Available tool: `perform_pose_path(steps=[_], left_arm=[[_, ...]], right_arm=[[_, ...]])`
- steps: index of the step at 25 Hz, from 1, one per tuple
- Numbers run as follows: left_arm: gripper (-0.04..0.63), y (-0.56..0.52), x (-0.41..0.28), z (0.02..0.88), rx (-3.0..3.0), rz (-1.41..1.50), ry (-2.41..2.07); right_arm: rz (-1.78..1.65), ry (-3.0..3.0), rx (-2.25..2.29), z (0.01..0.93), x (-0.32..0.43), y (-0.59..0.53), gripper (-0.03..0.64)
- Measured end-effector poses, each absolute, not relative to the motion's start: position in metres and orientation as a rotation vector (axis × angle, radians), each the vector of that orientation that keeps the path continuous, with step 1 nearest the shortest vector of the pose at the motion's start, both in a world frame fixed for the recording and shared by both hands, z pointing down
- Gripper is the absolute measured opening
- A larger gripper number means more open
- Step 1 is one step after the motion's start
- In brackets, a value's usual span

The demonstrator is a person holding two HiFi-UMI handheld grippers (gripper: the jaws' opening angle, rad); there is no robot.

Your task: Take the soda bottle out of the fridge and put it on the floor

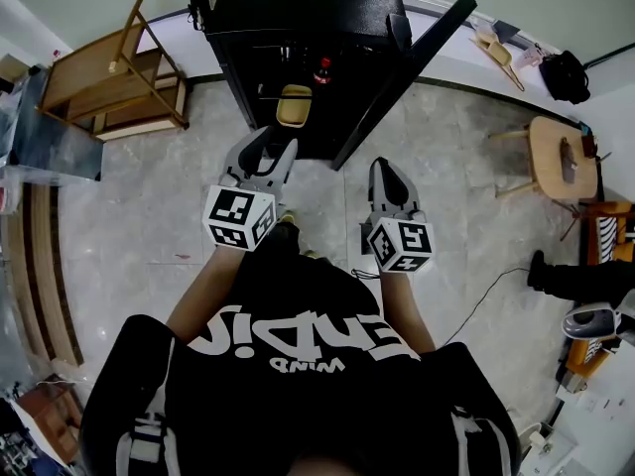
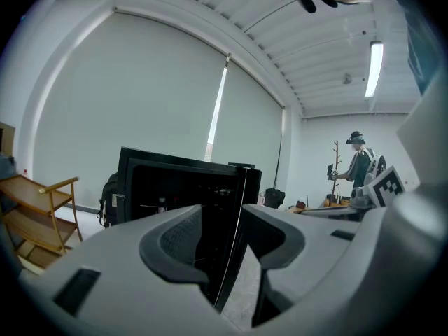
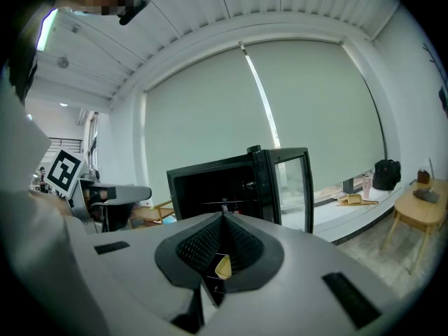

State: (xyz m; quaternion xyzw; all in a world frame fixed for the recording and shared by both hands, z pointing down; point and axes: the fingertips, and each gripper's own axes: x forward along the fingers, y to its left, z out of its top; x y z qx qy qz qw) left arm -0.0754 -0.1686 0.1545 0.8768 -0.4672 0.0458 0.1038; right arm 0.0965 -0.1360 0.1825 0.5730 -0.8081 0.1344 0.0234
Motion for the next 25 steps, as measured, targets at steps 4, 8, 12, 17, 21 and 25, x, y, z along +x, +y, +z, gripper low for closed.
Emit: perform_pose_path(steps=[4,8,12,17,21,25], left_arm=[[0.327,-0.176,-0.068,0.159,2.606,0.148,-1.354],[0.377,-0.185,-0.065,0.165,2.595,0.161,-1.365],[0.379,-0.196,-0.067,0.175,2.583,0.178,-1.362],[0.379,-0.216,-0.064,0.196,2.556,0.223,-1.367],[0.379,-0.238,-0.060,0.219,2.527,0.262,-1.383],[0.379,-0.259,-0.055,0.246,2.495,0.282,-1.395]], right_arm=[[0.423,-2.498,1.770,0.184,0.094,-0.138,0.023],[0.431,-2.495,1.770,0.186,0.092,-0.140,0.023],[0.434,-2.494,1.774,0.187,0.089,-0.144,0.023],[0.447,-2.494,1.784,0.189,0.088,-0.147,0.023],[0.455,-2.499,1.787,0.192,0.086,-0.151,0.023],[0.470,-2.505,1.798,0.200,0.085,-0.154,0.023]])
